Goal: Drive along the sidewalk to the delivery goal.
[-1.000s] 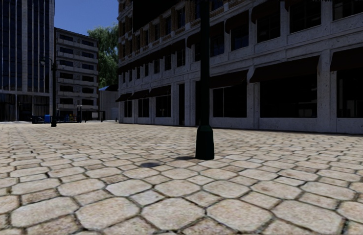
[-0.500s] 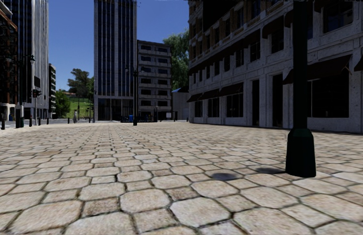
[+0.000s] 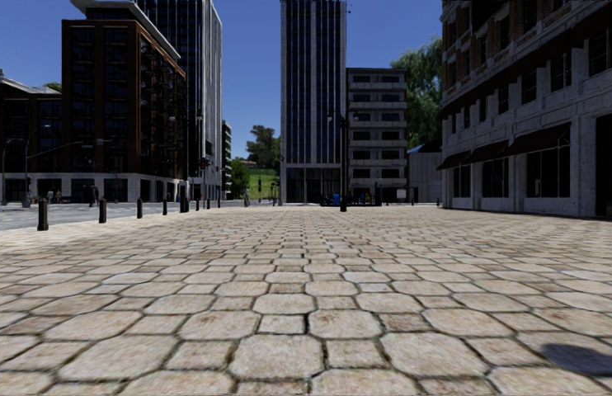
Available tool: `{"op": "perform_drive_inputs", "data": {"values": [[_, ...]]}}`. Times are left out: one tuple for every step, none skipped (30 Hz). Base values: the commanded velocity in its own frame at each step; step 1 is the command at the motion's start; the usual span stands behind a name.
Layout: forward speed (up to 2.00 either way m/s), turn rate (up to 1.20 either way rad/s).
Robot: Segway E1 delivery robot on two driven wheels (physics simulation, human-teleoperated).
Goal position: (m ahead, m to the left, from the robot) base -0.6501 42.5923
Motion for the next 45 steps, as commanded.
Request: {"op": "perform_drive_inputs", "data": {"values": [[1.22, 0.75], [1.22, 0.75], [1.22, 0.69], [1.22, 0.67], [1.22, 0.66], [1.22, 0.66], [1.23, 0.66], [1.23, 0.65], [1.23, 0.00], [1.23, 0.00], [1.23, 0.00], [1.23, 0.00], [1.23, 0.00], [1.23, 0.00], [1.23, 0.00], [1.23, 0.00], [1.23, 0.00], [1.23, 0.00], [1.23, 0.00], [1.23, 0.00], [1.23, 0.00], [1.23, 0.00], [1.23, 0.00], [1.24, 0.00], [1.49, 0.00], [2.00, 0.00], [2.00, 0.00], [2.00, 0.00], [2.00, 0.00], [2.00, 0.00], [2.00, 0.00], [2.00, 0.00], [2.00, 0.00], [2.00, 0.00], [2.00, 0.00], [2.00, 0.00], [2.00, 0.00], [2.00, 0.00], [2.00, 0.00], [2.00, 0.00], [2.00, 0.00], [2.00, 0.00], [2.00, 0.00], [2.00, 0.00], [2.00, 0.00]]}}
